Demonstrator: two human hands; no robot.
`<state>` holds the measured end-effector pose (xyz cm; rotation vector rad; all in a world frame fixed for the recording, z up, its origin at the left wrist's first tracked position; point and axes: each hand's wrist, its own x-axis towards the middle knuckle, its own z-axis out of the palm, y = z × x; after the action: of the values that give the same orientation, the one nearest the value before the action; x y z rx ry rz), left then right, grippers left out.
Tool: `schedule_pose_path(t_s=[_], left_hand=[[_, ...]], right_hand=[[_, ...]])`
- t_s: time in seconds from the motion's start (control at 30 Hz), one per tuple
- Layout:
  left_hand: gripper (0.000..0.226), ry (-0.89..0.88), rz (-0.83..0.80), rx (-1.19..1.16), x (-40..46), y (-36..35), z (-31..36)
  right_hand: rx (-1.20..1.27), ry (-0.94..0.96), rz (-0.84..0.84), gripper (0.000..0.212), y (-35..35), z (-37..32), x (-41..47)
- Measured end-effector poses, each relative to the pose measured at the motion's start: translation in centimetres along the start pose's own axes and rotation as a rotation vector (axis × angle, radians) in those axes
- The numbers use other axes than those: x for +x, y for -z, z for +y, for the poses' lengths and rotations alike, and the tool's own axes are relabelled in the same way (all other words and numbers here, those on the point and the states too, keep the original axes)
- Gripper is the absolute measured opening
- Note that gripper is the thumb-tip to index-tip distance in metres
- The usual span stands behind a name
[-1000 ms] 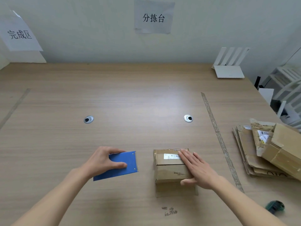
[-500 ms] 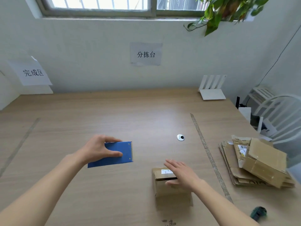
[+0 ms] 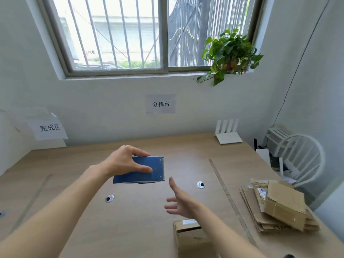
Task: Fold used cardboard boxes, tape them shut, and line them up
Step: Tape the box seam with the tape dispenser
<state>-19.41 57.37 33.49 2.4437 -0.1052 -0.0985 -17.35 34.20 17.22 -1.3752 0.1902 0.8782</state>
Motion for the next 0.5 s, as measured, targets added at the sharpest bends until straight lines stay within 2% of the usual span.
schedule_pose_path(t_s=[0.13, 0.2, 0.33, 0.5], left_hand=[[0.036, -0.069, 0.003, -0.059, -0.6, 1.7, 3.9], [0.035, -0.081, 0.0, -0.077, -0.7, 1.8, 5.2], [0.035, -0.075, -0.009, -0.082, -0.5, 1.2, 6.8], [0.034, -0.038, -0.022, -0.076, -0.1, -0.4, 7.7]], right_hand=[[0.247, -0.009, -0.009, 0.114, -0.7, -1.1, -1.4], [0.334, 0.02, -0.018, 0.106, -0.1, -1.5, -1.6], [0.476, 0.081, -0.076, 0.063, 1.4, -2.8, -2.2], [0.619, 0.218, 0.129, 0.051, 4.1, -3.1, -1.7]])
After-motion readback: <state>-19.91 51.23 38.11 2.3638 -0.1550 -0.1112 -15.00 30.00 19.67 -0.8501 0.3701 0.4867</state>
